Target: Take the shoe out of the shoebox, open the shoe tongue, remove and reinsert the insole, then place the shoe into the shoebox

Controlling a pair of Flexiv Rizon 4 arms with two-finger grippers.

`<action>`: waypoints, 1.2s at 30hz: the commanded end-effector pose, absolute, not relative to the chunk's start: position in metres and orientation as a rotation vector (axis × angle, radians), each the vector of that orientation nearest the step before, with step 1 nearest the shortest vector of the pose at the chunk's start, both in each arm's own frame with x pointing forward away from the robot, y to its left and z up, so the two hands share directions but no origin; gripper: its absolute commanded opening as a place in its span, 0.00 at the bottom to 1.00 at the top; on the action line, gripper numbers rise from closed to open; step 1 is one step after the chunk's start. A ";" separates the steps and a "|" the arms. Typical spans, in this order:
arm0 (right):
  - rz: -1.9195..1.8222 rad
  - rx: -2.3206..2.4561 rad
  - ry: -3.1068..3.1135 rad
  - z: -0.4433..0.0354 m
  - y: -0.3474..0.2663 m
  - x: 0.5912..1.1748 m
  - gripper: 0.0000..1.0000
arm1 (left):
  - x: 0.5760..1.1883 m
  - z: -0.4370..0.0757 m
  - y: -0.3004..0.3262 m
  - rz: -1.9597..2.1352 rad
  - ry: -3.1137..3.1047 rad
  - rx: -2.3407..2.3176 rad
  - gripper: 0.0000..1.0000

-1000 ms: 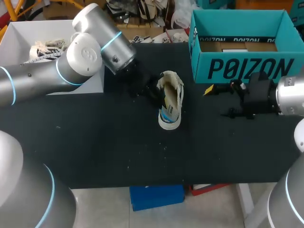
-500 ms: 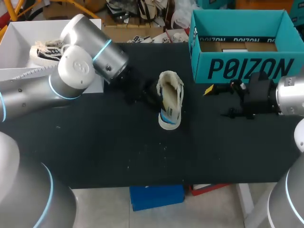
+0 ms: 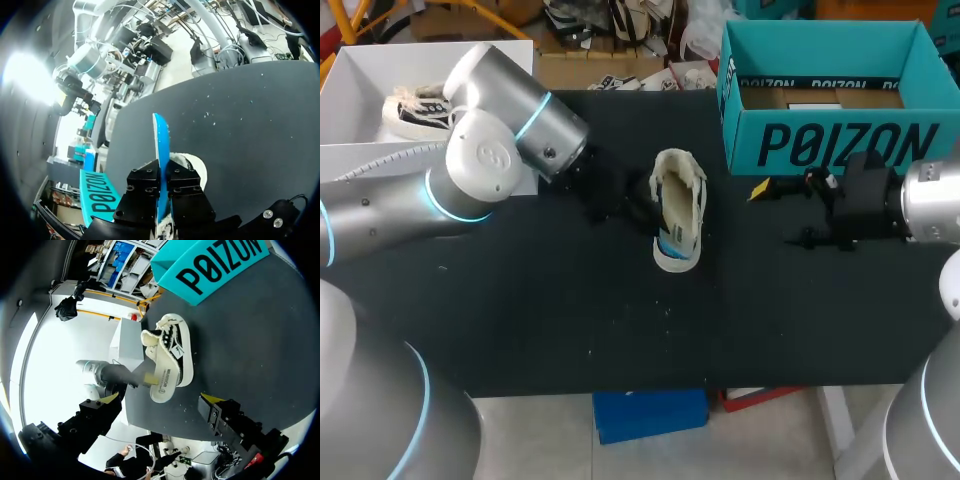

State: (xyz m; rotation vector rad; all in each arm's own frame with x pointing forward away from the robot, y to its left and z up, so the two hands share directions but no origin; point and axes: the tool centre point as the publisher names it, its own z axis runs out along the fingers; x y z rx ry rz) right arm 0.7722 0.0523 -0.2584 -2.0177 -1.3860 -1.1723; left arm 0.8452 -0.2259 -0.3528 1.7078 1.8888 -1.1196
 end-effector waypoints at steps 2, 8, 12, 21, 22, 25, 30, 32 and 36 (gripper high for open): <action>-1.170 -2.019 -1.387 -0.258 0.053 0.773 1.00 | 0.857 -0.356 -0.231 -1.104 1.898 1.702 0.00; -1.170 -2.019 -1.387 -0.258 0.053 0.773 1.00 | 0.865 -0.360 -0.230 -1.076 1.927 1.699 0.00; -1.170 -2.019 -1.387 -0.258 0.053 0.773 1.00 | 0.867 -0.362 -0.228 -1.062 1.949 1.693 0.00; -1.170 -2.019 -1.387 -0.258 0.053 0.773 1.00 | 0.879 -0.366 -0.224 -1.028 1.975 1.660 0.00; -1.170 -2.019 -1.387 -0.258 0.053 0.773 1.00 | 0.880 -0.366 -0.224 -1.022 1.977 1.656 0.00; -1.170 -2.019 -1.387 -0.258 0.053 0.773 1.00 | 0.884 -0.366 -0.225 -1.010 1.979 1.650 0.00; -1.170 -2.019 -1.387 -0.258 0.053 0.773 1.00 | 0.884 -0.365 -0.227 -1.000 1.974 1.652 0.00; -1.170 -2.019 -1.387 -0.258 0.053 0.773 1.00 | 0.879 -0.362 -0.228 -1.019 1.955 1.659 0.00; -1.170 -2.019 -1.387 -0.258 0.053 0.773 1.00 | 0.869 -0.359 -0.231 -1.041 1.935 1.699 0.00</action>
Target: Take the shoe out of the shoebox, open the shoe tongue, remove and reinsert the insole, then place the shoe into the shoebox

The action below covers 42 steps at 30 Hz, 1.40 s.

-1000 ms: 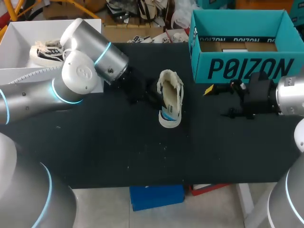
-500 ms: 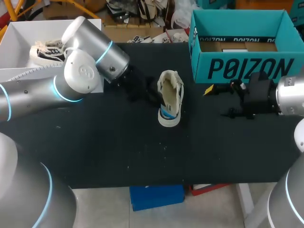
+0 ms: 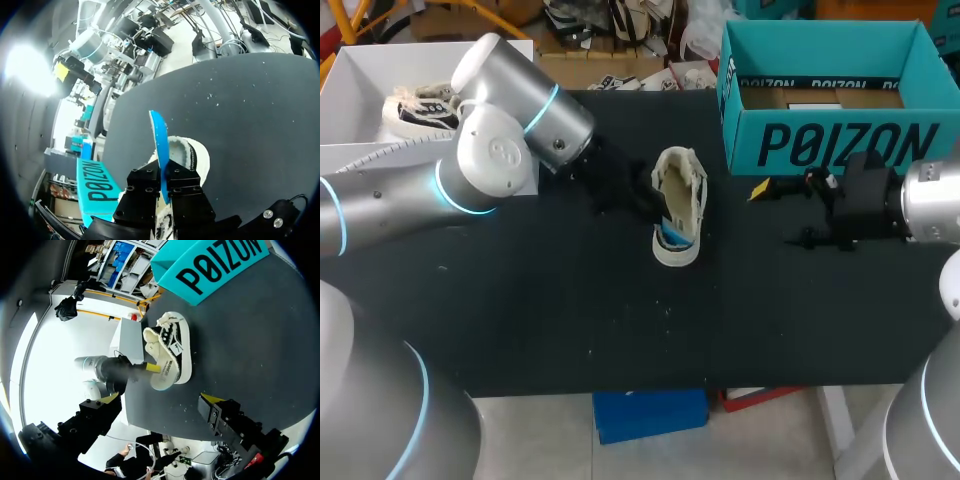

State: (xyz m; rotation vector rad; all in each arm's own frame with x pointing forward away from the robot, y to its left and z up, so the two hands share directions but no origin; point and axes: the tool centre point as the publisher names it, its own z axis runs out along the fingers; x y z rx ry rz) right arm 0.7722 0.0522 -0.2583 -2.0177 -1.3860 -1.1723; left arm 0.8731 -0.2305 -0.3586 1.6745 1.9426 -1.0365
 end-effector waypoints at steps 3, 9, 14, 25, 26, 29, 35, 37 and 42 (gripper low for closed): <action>-1.170 -2.019 -1.387 -0.258 0.053 0.773 1.00 | 0.866 -0.364 -0.229 -1.039 1.947 1.719 0.57; -1.170 -2.019 -1.387 -0.258 0.053 0.773 1.00 | 0.878 -0.364 -0.220 -0.985 1.968 1.704 1.00; -1.170 -2.019 -1.387 -0.258 0.053 0.773 1.00 | 0.888 -0.359 -0.221 -0.967 1.960 1.691 1.00; -1.170 -2.019 -1.387 -0.258 0.053 0.773 1.00 | 0.895 -0.361 -0.237 -1.025 1.934 1.697 0.82; -1.170 -2.019 -1.387 -0.258 0.053 0.773 1.00 | 0.895 -0.361 -0.238 -1.027 1.934 1.697 0.65; -1.170 -2.019 -1.387 -0.258 0.053 0.773 1.00 | 0.895 -0.361 -0.240 -1.030 1.933 1.698 0.44; -1.170 -2.019 -1.387 -0.258 0.053 0.773 1.00 | 0.895 -0.360 -0.241 -1.002 1.953 1.730 0.27; -1.170 -2.019 -1.387 -0.258 0.053 0.773 1.00 | 0.895 -0.362 -0.241 -0.999 1.962 1.735 0.16; -1.170 -2.019 -1.387 -0.258 0.053 0.773 1.00 | 0.893 -0.366 -0.239 -0.921 2.001 1.786 0.00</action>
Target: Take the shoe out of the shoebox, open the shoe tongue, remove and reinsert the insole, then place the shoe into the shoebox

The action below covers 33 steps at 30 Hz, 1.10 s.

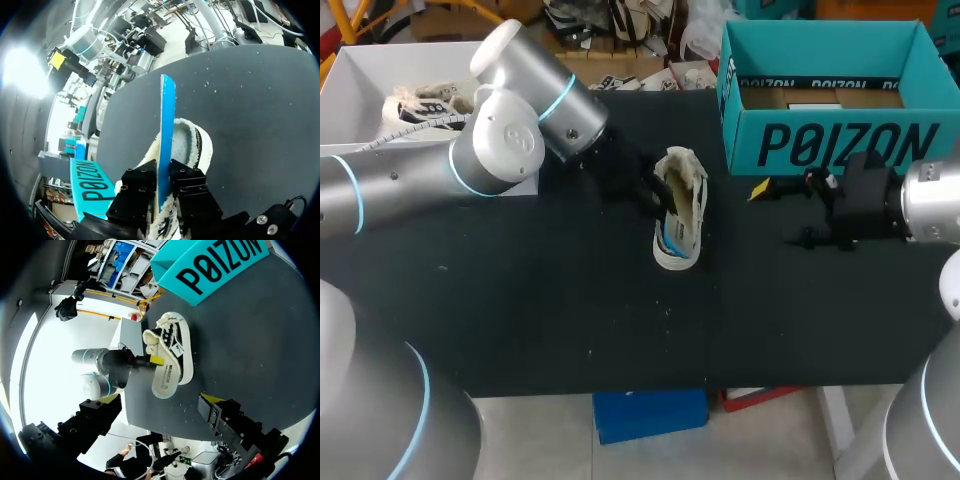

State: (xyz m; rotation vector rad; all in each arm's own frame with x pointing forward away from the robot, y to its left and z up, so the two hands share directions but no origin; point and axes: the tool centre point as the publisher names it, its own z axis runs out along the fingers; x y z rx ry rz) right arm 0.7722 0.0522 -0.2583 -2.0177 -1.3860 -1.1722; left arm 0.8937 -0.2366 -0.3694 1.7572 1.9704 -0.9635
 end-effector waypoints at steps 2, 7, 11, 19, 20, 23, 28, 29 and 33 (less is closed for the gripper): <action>-1.170 -2.019 -1.387 -0.258 0.053 0.773 1.00 | 0.893 -0.368 -0.238 -0.869 2.024 1.818 0.00; -1.170 -2.019 -1.387 -0.258 0.053 0.773 1.00 | 0.893 -0.371 -0.234 -0.799 2.044 1.851 0.20; -1.170 -2.019 -1.387 -0.258 0.053 0.773 1.00 | 0.895 -0.373 -0.233 -0.787 2.051 1.840 0.73; -1.170 -2.019 -1.387 -0.258 0.053 0.773 1.00 | 0.900 -0.380 -0.233 -0.777 2.050 1.796 0.49; -1.170 -2.019 -1.387 -0.258 0.053 0.773 1.00 | 0.901 -0.381 -0.233 -0.776 2.050 1.791 0.47; -1.170 -2.019 -1.387 -0.258 0.053 0.773 1.00 | 0.903 -0.383 -0.233 -0.761 2.050 1.772 0.38; -1.170 -2.019 -1.387 -0.258 0.053 0.773 1.00 | 0.906 -0.383 -0.233 -0.731 2.049 1.754 0.17; -1.170 -2.019 -1.387 -0.258 0.053 0.773 1.00 | 0.906 -0.383 -0.233 -0.727 2.047 1.753 0.00; -1.170 -2.019 -1.387 -0.258 0.053 0.773 1.00 | 0.903 -0.377 -0.234 -0.730 2.026 1.754 0.00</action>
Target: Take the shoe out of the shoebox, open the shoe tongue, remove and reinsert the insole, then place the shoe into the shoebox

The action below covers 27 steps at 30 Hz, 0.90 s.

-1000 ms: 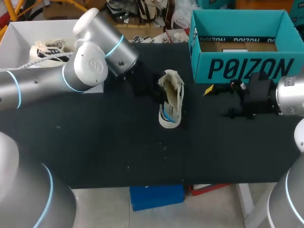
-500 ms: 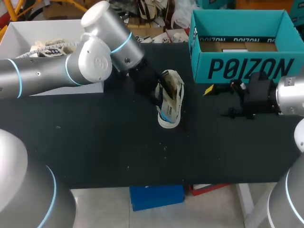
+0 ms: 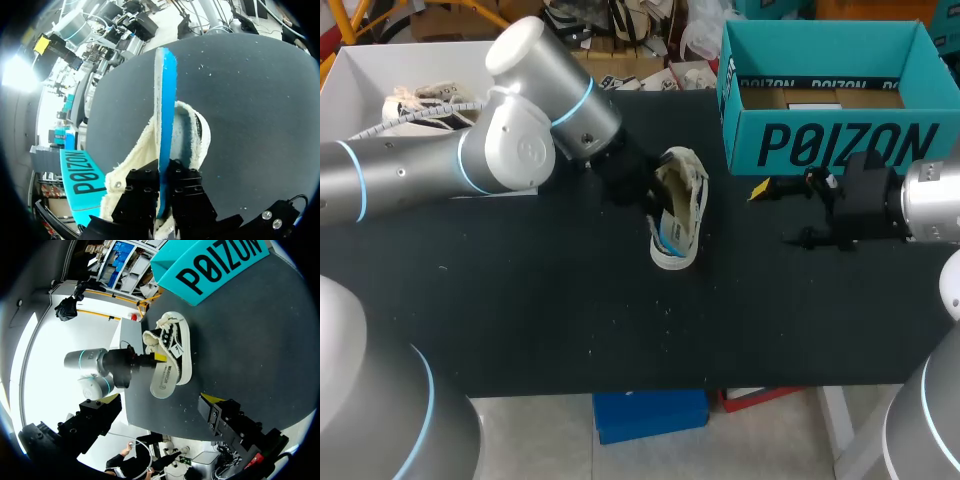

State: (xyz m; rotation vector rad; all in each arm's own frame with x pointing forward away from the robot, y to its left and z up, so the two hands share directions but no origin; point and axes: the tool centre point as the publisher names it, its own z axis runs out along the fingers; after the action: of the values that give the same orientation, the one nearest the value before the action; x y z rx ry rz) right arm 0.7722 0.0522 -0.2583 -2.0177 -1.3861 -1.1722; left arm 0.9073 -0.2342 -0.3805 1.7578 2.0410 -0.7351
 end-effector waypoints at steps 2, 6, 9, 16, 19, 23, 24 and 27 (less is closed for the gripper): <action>-1.170 -2.019 -1.387 -0.258 0.053 0.773 1.00 | 0.900 -0.373 -0.233 -0.744 2.010 1.745 0.00; -1.170 -2.019 -1.387 -0.258 0.053 0.773 1.00 | 0.887 -0.364 -0.234 -0.834 1.966 1.710 0.00; -1.170 -2.019 -1.387 -0.258 0.053 0.773 1.00 | 0.876 -0.356 -0.236 -0.860 1.944 1.697 0.00; -1.170 -2.019 -1.387 -0.258 0.053 0.773 1.00 | 0.860 -0.355 -0.234 -0.865 1.951 1.687 0.00; -1.170 -2.019 -1.387 -0.258 0.053 0.773 1.00 | 0.856 -0.353 -0.233 -0.863 1.943 1.652 0.00; -1.170 -2.019 -1.387 -0.258 0.053 0.773 1.00 | 0.852 -0.352 -0.233 -0.869 1.940 1.621 0.00; -1.170 -2.019 -1.387 -0.258 0.053 0.773 1.00 | 0.851 -0.353 -0.232 -0.865 1.944 1.610 0.00; -1.170 -2.019 -1.387 -0.258 0.053 0.773 1.00 | 0.852 -0.359 -0.230 -0.872 1.953 1.580 0.00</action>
State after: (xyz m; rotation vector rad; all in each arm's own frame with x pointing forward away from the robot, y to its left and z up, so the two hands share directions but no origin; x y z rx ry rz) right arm 0.7722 0.0522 -0.2583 -2.0177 -1.3861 -1.1722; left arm 0.8568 -0.2322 -0.3532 1.6097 1.9626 -0.8764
